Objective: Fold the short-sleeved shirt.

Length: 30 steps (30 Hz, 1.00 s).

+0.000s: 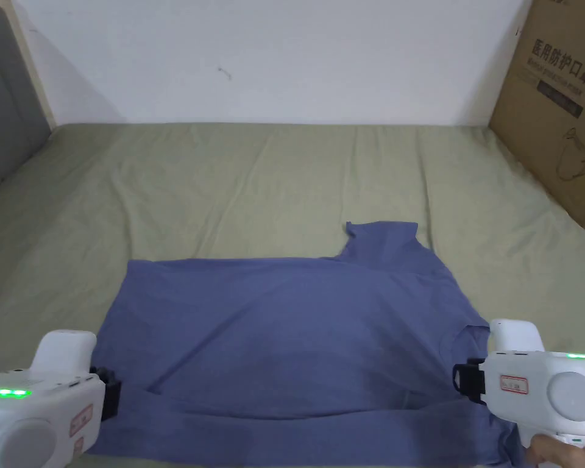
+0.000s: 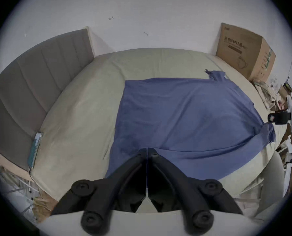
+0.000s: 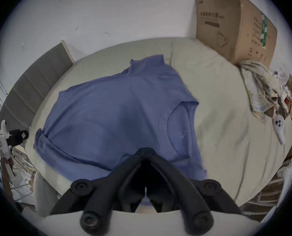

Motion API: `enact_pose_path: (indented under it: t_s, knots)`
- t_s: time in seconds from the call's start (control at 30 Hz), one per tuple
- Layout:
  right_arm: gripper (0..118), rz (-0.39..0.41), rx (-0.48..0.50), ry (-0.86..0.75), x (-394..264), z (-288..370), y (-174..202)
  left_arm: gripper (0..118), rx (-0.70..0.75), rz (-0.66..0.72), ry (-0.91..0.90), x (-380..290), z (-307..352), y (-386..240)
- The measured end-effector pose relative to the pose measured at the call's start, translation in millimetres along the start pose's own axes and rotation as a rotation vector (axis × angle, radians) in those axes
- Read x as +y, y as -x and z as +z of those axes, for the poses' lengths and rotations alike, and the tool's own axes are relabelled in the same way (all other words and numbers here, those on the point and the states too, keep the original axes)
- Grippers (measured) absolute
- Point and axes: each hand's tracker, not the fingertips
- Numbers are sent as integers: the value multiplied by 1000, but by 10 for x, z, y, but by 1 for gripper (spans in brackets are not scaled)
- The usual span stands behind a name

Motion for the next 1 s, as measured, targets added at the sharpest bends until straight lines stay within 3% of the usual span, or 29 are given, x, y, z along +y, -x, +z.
enact_pose_path:
  t_s: [0.2,0.3,0.33,0.43,0.47,0.7,0.9,1.0]
  knots:
    - [1,-65,19,-27,382,-227,-101,0,-52,24,36,171,-271,-102]
    - [1,-49,7,-47,734,-428,-137,0,-69,41,40,331,-412,-122]
    - [10,-13,-19,-36,886,-524,-150,0,-71,41,40,379,-470,-138]
    - [71,96,-87,15,1338,-881,-216,0,-71,36,51,538,-651,-166]
    - [74,118,-93,27,1481,-1001,-263,0,-72,37,55,576,-709,-172]
    - [74,10,-143,57,2298,-1814,-621,0,-77,73,92,852,-1146,-171]
    - [74,8,-148,171,2319,-2357,-723,0,-53,82,116,953,-1404,-154]
    - [62,23,-150,115,2252,-2241,-676,0,-51,84,131,953,-1450,-168]
